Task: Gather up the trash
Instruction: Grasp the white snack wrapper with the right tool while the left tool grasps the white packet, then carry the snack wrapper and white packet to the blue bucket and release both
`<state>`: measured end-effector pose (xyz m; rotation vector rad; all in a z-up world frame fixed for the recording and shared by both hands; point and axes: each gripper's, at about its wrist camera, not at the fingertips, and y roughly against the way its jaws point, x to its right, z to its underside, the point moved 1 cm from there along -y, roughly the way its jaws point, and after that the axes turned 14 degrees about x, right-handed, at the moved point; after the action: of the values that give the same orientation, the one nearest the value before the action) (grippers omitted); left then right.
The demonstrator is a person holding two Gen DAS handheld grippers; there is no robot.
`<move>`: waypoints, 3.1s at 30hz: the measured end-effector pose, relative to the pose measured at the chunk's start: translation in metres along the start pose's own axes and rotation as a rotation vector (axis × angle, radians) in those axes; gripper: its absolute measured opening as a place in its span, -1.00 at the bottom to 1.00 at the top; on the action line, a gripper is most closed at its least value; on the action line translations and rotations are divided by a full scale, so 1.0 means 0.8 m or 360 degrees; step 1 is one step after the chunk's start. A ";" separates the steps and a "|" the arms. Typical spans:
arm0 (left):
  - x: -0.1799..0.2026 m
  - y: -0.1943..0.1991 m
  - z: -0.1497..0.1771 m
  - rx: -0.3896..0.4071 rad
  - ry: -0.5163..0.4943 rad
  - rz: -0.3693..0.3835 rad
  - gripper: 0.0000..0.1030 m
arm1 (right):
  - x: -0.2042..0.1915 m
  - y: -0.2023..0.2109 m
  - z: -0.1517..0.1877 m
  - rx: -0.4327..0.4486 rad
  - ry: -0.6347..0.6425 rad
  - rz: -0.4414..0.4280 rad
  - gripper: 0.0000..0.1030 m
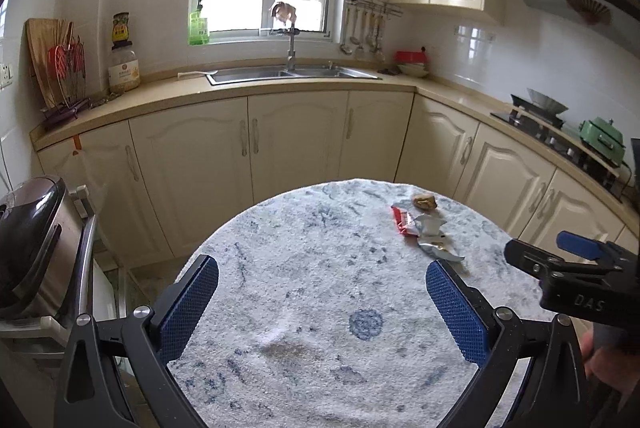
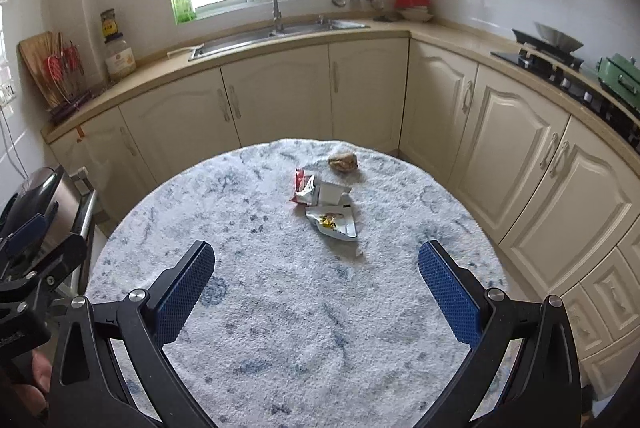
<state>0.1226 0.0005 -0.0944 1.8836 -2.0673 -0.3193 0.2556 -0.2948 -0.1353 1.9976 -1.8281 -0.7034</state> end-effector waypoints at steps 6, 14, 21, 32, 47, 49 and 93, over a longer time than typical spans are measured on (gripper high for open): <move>0.021 -0.107 -0.008 -0.0145 -0.0014 -0.0007 0.99 | 0.009 -0.121 0.023 -0.0229 0.0043 0.0012 0.71; 0.040 -0.247 -0.016 -0.0298 -0.0038 -0.0004 0.99 | 0.021 -0.221 0.050 -0.0396 0.0127 0.0002 0.33; 0.070 -0.307 -0.013 -0.0363 -0.0096 0.0036 0.99 | 0.029 -0.215 0.050 -0.0379 0.0176 -0.0102 -0.05; 0.128 -0.391 -0.016 -0.0417 -0.0224 0.0150 0.99 | 0.064 -0.182 0.055 -0.0369 0.0022 -0.0185 -0.74; 0.196 -0.453 0.003 -0.0460 -0.0308 0.0276 0.99 | 0.100 -0.158 0.058 -0.0283 -0.0115 -0.0188 -0.76; 0.209 -0.467 0.007 -0.0461 -0.0332 0.0295 0.95 | 0.104 -0.153 0.057 -0.0273 -0.0118 -0.0171 -0.76; 0.295 -0.107 -0.019 -0.0017 -0.0218 0.0813 -0.28 | 0.200 0.158 0.021 0.0185 -0.0196 0.0116 -0.76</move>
<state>0.1899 -0.2420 -0.0918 1.2885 -2.5329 -0.3333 0.1501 -0.4661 -0.0992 1.9871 -2.0458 -0.7286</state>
